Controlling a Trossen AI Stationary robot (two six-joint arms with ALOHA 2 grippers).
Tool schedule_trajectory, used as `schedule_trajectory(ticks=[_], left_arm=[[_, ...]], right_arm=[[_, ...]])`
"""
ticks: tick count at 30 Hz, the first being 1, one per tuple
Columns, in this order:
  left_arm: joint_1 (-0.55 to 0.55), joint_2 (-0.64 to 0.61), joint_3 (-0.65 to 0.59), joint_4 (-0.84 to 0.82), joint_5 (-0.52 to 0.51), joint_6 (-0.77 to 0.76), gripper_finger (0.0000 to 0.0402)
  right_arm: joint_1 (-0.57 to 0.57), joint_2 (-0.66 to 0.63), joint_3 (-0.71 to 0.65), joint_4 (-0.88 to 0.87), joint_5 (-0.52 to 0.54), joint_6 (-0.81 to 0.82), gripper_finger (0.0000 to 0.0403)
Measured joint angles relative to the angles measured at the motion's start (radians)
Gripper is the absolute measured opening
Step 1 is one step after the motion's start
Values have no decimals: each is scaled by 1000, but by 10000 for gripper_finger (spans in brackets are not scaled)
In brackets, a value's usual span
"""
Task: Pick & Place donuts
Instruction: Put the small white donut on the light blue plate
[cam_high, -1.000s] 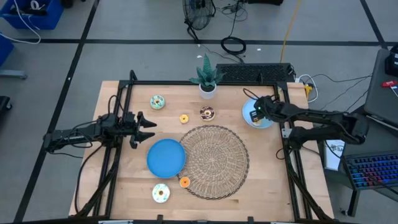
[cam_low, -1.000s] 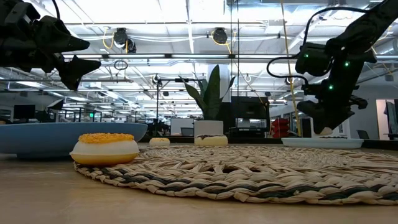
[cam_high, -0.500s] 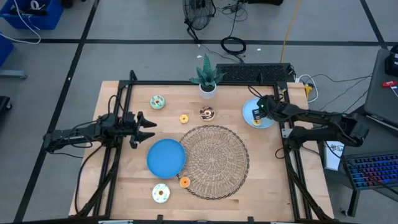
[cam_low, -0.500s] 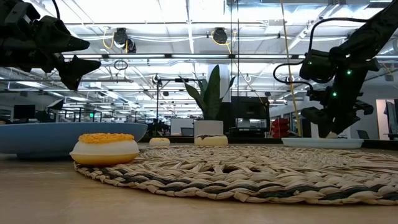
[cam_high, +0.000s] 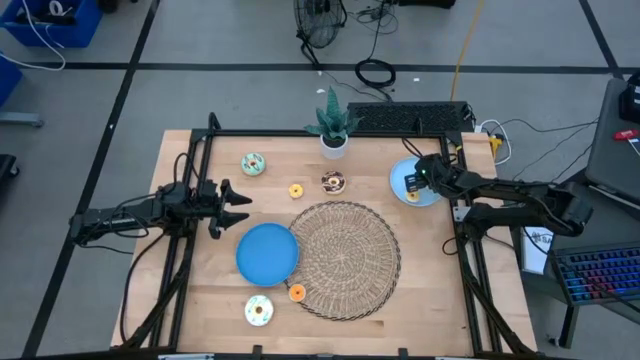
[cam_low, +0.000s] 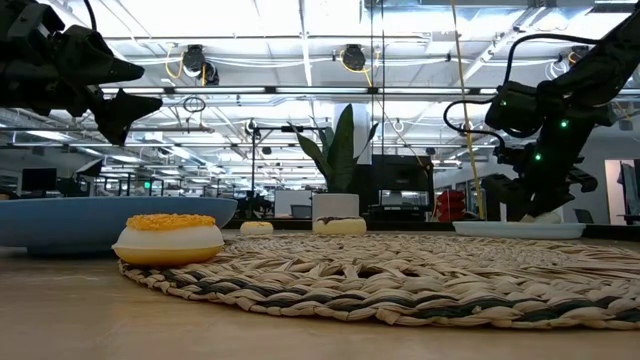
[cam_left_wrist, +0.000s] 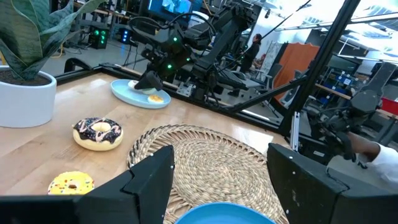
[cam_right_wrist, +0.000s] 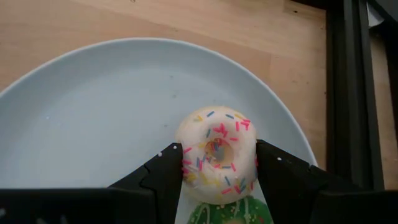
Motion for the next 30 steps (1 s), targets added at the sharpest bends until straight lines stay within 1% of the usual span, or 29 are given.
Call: schedule_trajectory(ticks=[8, 13, 21, 26, 30], left_arm=[[0, 0, 0, 0, 0, 0, 255], [0, 0, 0, 0, 0, 0, 255], [0, 0, 0, 0, 0, 0, 255], [0, 0, 0, 0, 0, 0, 255], [0, 0, 0, 0, 0, 0, 255]], right_arm=[[0, 0, 0, -1, -34, 5, 180], [1, 0, 0, -1, -81, 6, 180], [1, -11, 0, -2, -79, 3, 180], [1, -34, 0, -4, -50, 3, 180], [1, -37, 0, -5, -48, 4, 180]])
